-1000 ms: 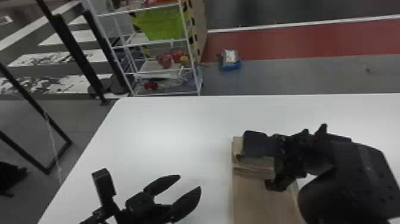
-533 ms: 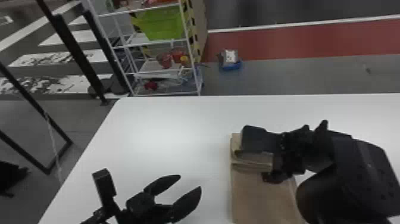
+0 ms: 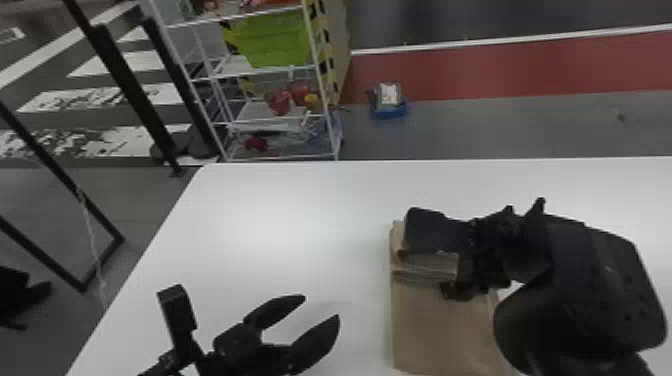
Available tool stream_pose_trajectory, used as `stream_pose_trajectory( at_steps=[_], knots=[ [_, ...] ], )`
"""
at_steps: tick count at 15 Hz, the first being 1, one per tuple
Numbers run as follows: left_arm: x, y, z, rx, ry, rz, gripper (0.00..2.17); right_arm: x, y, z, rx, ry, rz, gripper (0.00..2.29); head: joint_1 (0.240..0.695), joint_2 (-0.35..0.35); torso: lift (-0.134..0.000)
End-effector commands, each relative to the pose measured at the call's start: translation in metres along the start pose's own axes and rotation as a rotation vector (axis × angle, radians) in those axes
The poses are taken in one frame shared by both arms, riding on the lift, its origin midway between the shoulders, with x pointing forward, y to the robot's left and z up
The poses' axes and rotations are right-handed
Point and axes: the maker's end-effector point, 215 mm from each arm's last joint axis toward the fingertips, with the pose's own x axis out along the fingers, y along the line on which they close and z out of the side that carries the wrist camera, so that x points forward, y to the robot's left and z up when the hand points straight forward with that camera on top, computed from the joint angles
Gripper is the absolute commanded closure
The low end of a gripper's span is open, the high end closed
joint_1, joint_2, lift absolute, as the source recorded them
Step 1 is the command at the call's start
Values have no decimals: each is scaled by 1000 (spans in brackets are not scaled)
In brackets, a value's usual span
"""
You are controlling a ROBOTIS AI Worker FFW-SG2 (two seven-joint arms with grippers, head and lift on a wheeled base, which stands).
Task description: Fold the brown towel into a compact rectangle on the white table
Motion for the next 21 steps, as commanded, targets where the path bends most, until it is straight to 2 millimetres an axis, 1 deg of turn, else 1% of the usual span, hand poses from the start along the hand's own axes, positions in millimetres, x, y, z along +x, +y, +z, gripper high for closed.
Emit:
stream_pose_trajectory(
  at_steps=[1, 4, 6, 8, 9, 10, 11, 13, 16, 17, 20, 21],
  knots=[
    [0, 0, 0, -4, -2, 0, 46, -1, -1, 0, 4, -1, -1, 714, 695, 245, -123],
    [0, 0, 0, -2, -2, 0, 46, -4, -4, 2, 16, -16, -6, 741, 695, 244, -123],
    [0, -1, 0, -3, -3, -1, 46, -4, -6, 3, 11, -18, -10, 826, 695, 244, -123],
    [0, 0, 0, -4, -2, 0, 46, -5, -7, 3, 9, -20, -9, 829, 695, 243, -123],
    [0, 0, -1, -3, -1, 1, 46, -5, -8, 3, 9, -23, -10, 1123, 695, 243, -123],
    [0, -1, 0, -3, -3, -2, 46, -6, -10, 4, 8, -25, -16, 1494, 695, 243, -123],
    [0, -1, 0, -4, -2, -2, 46, -7, -13, 3, 12, -26, -29, 1598, 695, 243, -123],
    [1, -3, 0, -4, -3, -10, 46, -14, -21, 6, 25, -47, -46, 1598, 695, 241, -123],
    [4, -8, 1, 1, -4, -25, 46, -33, -39, 18, 49, -111, -97, 1598, 695, 234, -123],
    [6, -10, 1, 3, 0, -31, 46, -40, -45, 18, 56, -122, -112, 1598, 695, 233, -123],
    [8, -12, -1, 12, 11, -38, 46, -48, -49, 26, 59, -154, -122, 1598, 695, 224, -123],
    [10, -11, -4, 19, 31, -42, 46, -53, -52, 29, 58, -163, -131, 1598, 695, 223, -123]
  ],
)
